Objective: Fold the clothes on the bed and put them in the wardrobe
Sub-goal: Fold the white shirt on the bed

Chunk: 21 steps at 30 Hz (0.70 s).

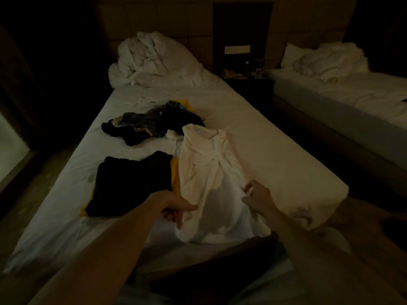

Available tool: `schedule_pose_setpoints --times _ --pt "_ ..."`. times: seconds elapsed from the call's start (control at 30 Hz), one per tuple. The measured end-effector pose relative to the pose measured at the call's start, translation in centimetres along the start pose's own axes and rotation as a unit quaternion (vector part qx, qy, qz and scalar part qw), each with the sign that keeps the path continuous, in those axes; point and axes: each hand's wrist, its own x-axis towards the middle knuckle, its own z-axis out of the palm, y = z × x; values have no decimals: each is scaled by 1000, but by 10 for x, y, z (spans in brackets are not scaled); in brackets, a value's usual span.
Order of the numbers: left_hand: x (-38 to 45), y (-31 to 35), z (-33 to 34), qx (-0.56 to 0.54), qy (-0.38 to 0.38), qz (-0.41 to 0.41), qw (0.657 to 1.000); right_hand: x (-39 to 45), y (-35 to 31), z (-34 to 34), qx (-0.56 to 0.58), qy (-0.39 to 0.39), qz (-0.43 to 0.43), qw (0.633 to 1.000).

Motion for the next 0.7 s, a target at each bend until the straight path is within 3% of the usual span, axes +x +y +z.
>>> schedule_pose_setpoints --times 0.07,0.13,0.2,0.27,0.37,0.43,0.53,0.63,0.7 --pt "-8 10 2 -49 -74 37 995 -2 -13 5 16 -21 -25 999" --pt "-8 10 5 -84 -86 99 988 -5 -22 12 70 -76 -27 994" --pt "3 2 9 -88 -21 146 985 -7 -26 19 151 -135 -3 979" --pt "19 -10 13 -56 113 194 973 -8 -22 26 173 -123 8 977" --pt "41 -25 18 115 301 246 914 -5 6 29 57 -41 -44 997" --pt "52 -30 25 195 313 271 889 -8 27 26 -72 -56 -85 992" --pt "70 -33 34 286 276 323 859 -12 46 28 -301 -146 -208 919" --pt "82 -35 41 325 260 373 829 -22 45 34 -392 -189 -304 847" --pt "85 -36 46 343 274 378 815 -18 45 40 -441 -208 -321 812"
